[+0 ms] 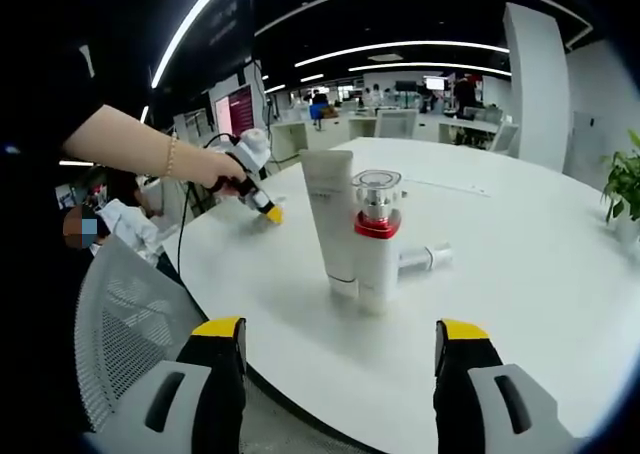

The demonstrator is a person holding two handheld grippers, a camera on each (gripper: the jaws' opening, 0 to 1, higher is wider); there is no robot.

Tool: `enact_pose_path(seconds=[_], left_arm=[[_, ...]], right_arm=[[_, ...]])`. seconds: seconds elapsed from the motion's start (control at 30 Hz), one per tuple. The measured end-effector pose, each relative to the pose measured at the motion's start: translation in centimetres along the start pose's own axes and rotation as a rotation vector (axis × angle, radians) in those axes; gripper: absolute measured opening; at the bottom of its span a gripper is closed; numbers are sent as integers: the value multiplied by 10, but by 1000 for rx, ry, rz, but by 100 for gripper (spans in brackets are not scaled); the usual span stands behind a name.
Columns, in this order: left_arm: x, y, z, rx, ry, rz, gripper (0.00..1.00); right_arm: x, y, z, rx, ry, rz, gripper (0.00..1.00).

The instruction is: Arrange the skincare products in the storage area until every visible bottle or jar stands upright without overlapping.

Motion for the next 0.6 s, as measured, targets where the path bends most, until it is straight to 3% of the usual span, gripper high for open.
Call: enact_pose_path(seconds=[0.3, 0.6], left_arm=[[-4, -1, 2, 2, 9, 55, 23], [-24, 12, 3, -128, 123, 235, 23]], right_arm=[[0, 0, -1, -4, 6, -2, 82], [0, -3, -2, -11, 14, -22, 82]])
Point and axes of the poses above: the point that each gripper's makers call its tool centre point, and the gripper's own axes: x roughly forward along the fingers, y roughly to its right, z roughly out of its underside, the point moved 10 cm from there along -x, roughly backward along the fingers, and after that the axes turned 7 degrees about -x, right-handed, at the moved point
